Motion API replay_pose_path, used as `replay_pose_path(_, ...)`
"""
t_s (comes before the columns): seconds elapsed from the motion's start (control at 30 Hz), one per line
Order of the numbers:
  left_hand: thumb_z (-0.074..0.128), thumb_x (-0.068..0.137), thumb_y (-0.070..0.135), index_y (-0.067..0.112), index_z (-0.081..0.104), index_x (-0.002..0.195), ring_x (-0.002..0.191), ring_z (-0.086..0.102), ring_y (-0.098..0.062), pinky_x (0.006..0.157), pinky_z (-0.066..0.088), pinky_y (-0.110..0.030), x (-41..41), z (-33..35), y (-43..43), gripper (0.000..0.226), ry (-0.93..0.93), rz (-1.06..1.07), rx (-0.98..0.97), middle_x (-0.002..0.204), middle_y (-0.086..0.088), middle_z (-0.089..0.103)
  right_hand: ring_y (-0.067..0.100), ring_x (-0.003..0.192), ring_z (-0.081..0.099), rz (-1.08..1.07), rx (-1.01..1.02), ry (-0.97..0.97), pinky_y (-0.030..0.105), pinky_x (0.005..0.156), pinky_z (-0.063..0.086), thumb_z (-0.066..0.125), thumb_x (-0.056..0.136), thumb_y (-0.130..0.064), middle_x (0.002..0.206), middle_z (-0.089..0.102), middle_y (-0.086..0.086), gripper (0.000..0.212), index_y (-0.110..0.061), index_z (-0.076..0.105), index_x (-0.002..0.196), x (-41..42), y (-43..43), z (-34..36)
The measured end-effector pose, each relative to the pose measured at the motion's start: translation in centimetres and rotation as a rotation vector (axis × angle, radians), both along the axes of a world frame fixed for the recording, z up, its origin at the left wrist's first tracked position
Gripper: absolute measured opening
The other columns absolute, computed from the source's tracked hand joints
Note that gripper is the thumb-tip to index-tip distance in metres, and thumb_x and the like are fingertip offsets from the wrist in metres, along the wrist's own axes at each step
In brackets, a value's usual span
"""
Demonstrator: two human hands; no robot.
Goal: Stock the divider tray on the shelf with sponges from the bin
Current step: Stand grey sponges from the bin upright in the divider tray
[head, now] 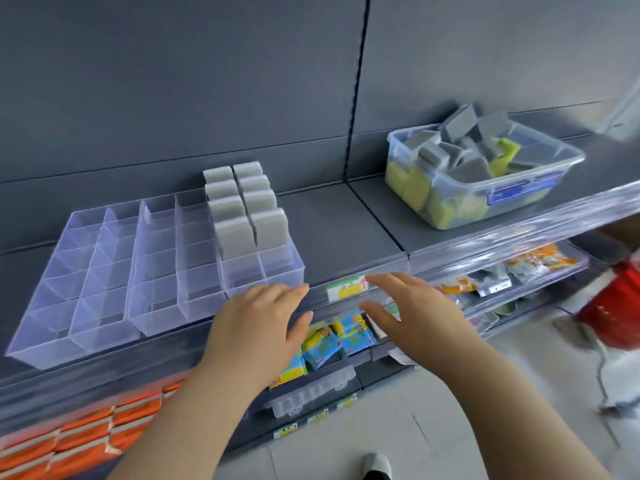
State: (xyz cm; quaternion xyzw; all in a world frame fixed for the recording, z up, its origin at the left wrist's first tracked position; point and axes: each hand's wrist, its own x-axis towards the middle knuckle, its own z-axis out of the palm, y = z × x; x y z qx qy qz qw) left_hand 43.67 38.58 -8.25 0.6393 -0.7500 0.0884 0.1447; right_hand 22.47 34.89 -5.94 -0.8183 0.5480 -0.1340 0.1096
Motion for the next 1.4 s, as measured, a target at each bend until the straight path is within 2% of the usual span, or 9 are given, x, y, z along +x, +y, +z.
replay_pose_path(0.3,0.039,0.083,0.042,0.021,0.069,0.107,0.077,0.065,-0.018,0.055,0.047,-0.028,-14.5,4.0,-8.3,0.044,0.064,-0.192,-0.137,0.088,0.008,0.069,0.013,0.110,0.054,-0.247,-0.135,-0.213,0.029,0.090,0.044,0.051,0.090,-0.041,0.126,0.055,-0.008,0.039,-0.027,0.055,0.126,-17.2,-3.7,3.1)
replay_pose_path(0.4,0.039,0.084,0.039,0.022,0.070,0.106,0.076,0.065,-0.016,0.052,0.045,-0.026,-21.3,4.8,-10.9,0.042,0.096,-0.228,-0.178,0.087,0.008,0.069,0.010,0.105,0.053,-0.288,-0.156,-0.226,0.023,0.086,0.040,0.053,0.089,-0.039,0.121,0.056,-0.010,0.038,-0.026,0.055,0.125,-24.0,-5.2,3.6)
replay_pose_path(0.5,0.041,0.083,0.035,0.023,0.071,0.103,0.073,0.065,-0.016,0.052,0.047,-0.027,-28.4,4.2,-12.9,0.038,0.127,-0.285,-0.160,0.084,0.008,0.069,0.007,0.100,0.054,-0.322,-0.122,-0.230,0.021,0.084,0.040,0.055,0.089,-0.037,0.120,0.057,-0.010,0.037,-0.026,0.056,0.124,-30.6,-6.1,3.1)
replay_pose_path(0.67,0.042,0.081,0.031,0.022,0.071,0.102,0.071,0.064,-0.016,0.051,0.050,-0.027,-36.3,1.8,-15.3,0.037,0.155,-0.371,-0.073,0.084,0.009,0.069,0.010,0.109,0.054,-0.379,-0.054,-0.201,0.019,0.086,0.036,0.056,0.088,-0.036,0.119,0.057,-0.011,0.037,-0.026,0.056,0.124,-37.8,-8.0,1.0)
replay_pose_path(0.8,0.042,0.082,0.030,0.022,0.071,0.102,0.073,0.064,-0.015,0.055,0.049,-0.025,-38.0,1.6,-18.1,0.036,0.165,-0.351,-0.049,0.086,0.009,0.069,0.004,0.106,0.053,-0.342,0.004,-0.219,0.016,0.085,0.033,0.057,0.088,-0.034,0.107,0.049,-0.022,0.035,-0.030,0.056,0.123,-40.2,-10.6,-0.2)
replay_pose_path(1.07,0.043,0.083,0.029,0.022,0.071,0.103,0.077,0.065,-0.014,0.057,0.049,-0.025,-37.8,2.7,-26.5,0.035,0.174,-0.269,-0.100,0.089,0.008,0.070,-0.006,0.091,0.048,-0.188,-0.003,-0.259,0.005,0.077,0.032,0.058,0.088,-0.033,0.106,0.049,-0.022,0.036,-0.030,0.055,0.124,-40.3,-21.0,0.5)
replay_pose_path(1.23,0.070,0.078,0.011,0.022,0.070,0.106,0.083,0.065,-0.017,0.057,0.043,-0.024,-35.2,3.9,-32.6,0.029,0.125,-0.211,-0.147,0.096,0.007,0.069,0.001,0.099,0.054,-0.100,-0.080,-0.277,0.011,0.084,0.037,0.060,0.087,-0.030,0.106,0.054,-0.018,0.032,-0.026,0.060,0.119,-39.1,-28.9,2.9)
replay_pose_path(1.33,0.064,0.083,0.010,0.028,0.062,0.120,0.107,0.056,-0.016,0.080,0.044,-0.030,-33.9,4.8,-36.0,0.041,0.052,-0.223,-0.028,0.117,0.009,0.061,-0.008,0.086,0.050,-0.082,-0.132,-0.300,0.003,0.077,0.035,0.060,0.087,-0.029,0.102,0.055,-0.017,0.030,-0.026,0.061,0.117,-38.9,-32.7,3.5)
replay_pose_path(1.4,0.051,0.093,0.015,0.040,0.047,0.132,0.126,0.035,-0.008,0.099,0.033,-0.026,-32.9,4.7,-37.9,0.047,-0.017,-0.253,0.189,0.137,0.018,0.040,-0.009,0.085,0.050,-0.062,-0.119,-0.287,0.000,0.075,0.034,0.060,0.087,-0.030,0.103,0.058,-0.013,0.030,-0.025,0.061,0.117,-39.0,-35.1,3.4)
